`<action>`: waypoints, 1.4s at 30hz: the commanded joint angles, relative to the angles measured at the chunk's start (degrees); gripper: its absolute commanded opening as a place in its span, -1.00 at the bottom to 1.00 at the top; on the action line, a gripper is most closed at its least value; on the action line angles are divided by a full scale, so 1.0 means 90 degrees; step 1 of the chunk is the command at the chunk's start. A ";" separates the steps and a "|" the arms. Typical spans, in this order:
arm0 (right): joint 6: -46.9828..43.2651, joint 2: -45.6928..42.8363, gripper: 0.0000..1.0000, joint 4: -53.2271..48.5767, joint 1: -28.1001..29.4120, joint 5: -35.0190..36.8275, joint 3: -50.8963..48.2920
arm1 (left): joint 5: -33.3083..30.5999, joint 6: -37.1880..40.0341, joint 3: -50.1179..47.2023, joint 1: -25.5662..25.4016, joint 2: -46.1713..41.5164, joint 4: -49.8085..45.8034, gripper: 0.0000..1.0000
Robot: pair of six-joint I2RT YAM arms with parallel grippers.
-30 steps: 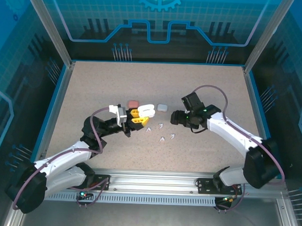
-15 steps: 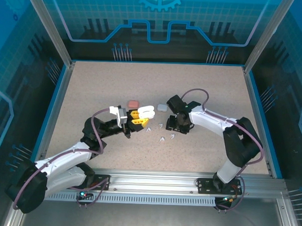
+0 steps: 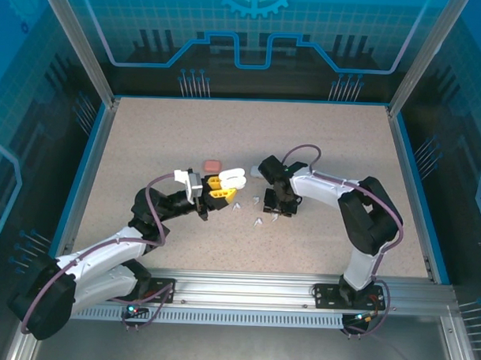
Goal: Insert the wireless bluetooth earbuds into the charging case
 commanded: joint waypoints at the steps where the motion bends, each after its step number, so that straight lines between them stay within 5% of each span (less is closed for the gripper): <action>1: 0.0025 0.0175 -0.16 -0.0167 0.0104 0.0006 0.0157 | -0.0094 0.0001 -0.0080 -0.0045 -0.0036 0.0321 -0.93; 26: -0.0203 0.0298 -0.42 -0.0223 0.0142 0.0151 0.0209 | -0.0118 -0.0011 -0.0084 -0.0049 0.0013 0.0317 -0.92; 42: -0.1337 -0.2406 -0.43 0.0092 0.0323 0.1605 -0.0173 | -0.0269 -0.0442 0.0050 -0.0052 0.0357 0.0340 -0.93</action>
